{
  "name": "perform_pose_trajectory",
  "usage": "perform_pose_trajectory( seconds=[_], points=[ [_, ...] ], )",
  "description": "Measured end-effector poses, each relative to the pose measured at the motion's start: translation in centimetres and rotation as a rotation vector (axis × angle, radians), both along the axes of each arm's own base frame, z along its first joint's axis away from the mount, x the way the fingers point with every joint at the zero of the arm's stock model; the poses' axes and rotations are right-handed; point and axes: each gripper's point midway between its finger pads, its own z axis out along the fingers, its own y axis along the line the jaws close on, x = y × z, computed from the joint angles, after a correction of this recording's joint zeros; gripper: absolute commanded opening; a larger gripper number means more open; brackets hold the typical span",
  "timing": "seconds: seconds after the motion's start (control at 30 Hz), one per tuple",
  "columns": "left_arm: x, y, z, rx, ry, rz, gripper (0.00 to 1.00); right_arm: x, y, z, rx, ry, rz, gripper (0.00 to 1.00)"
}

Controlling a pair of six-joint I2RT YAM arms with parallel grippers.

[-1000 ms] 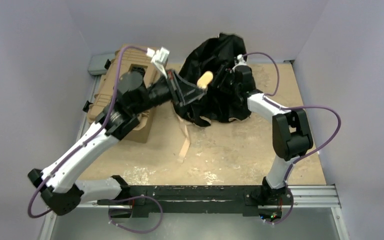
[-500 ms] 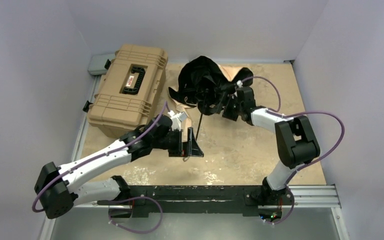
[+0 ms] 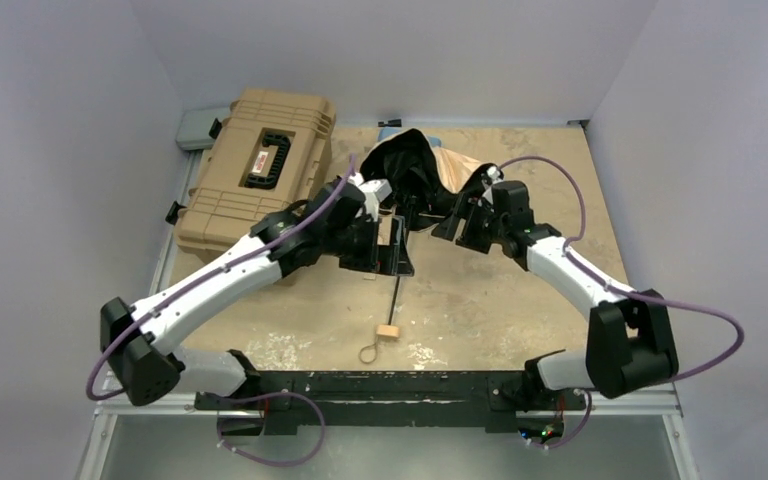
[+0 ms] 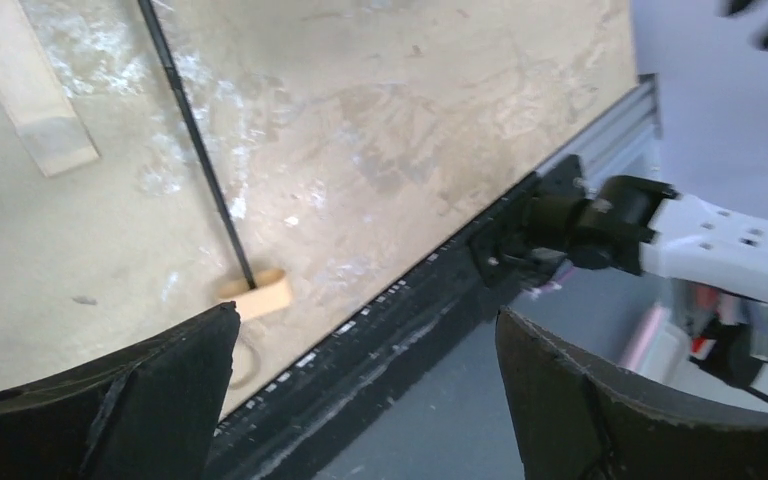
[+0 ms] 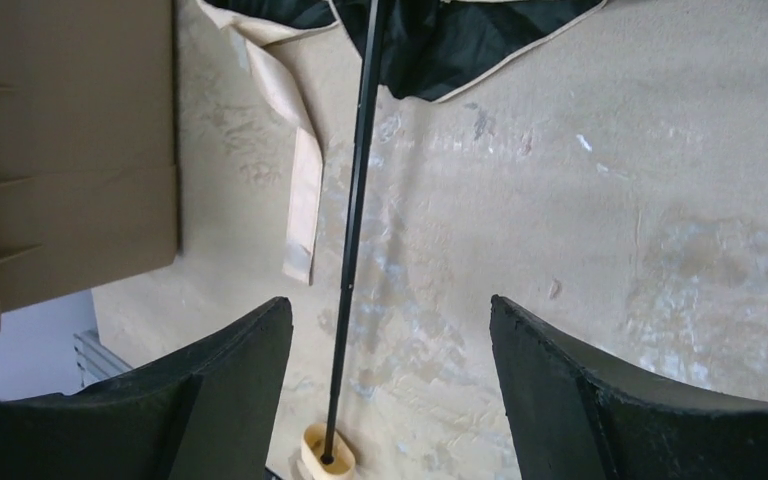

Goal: Open the umbrella

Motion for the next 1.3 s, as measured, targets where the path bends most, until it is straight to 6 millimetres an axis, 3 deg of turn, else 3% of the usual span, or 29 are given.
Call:
perform_pose_trajectory(
  seconds=[0.1, 0.3, 0.4, 0.5, 0.8, 1.07, 1.2, 1.23, 1.3],
  points=[
    [1.6, -0.7, -2.6, 0.082, 0.0, -0.002, 0.85, -1.2, -0.4, 1.2, -0.006, -0.006, 0.008, 0.72],
    [3.7, -1.2, -12.8, 0.317, 0.133, 0.024, 0.76, -3.3, -1.2, 5.3, -0.012, -0.034, 0.013, 0.74],
    [3.9, -1.2, -15.3, 0.362, 0.163, 0.028, 0.71, -4.3, -1.4, 7.7, -0.004, -0.068, 0.015, 0.74],
    [4.4, -1.4, -16.4, 0.376, 0.162, 0.033, 0.67, -5.4, -1.7, 9.0, 0.004, -0.084, 0.017, 0.75],
    [6.0, -2.0, -20.3, 0.446, 0.163, 0.055, 0.56, -7.8, -2.5, 10.2, 0.004, -0.087, 0.011, 0.75],
    [9.0, -3.0, -20.7, 0.484, 0.09, 0.101, 0.34, -8.9, -3.2, 10.9, -0.005, -0.106, -0.009, 0.75],
    [10.5, -3.9, -20.9, 0.497, 0.057, 0.11, 0.29, -9.3, -3.8, 12.1, -0.004, -0.161, -0.035, 0.75],
    [10.8, -4.1, -20.9, 0.497, 0.05, 0.114, 0.23, -9.4, -3.9, 12.4, -0.003, -0.171, -0.038, 0.75],
    [11.3, -4.3, -20.9, 0.503, 0.037, 0.116, 0.0, -9.5, -4.0, 12.6, -0.003, -0.181, -0.042, 0.75]
  ],
)
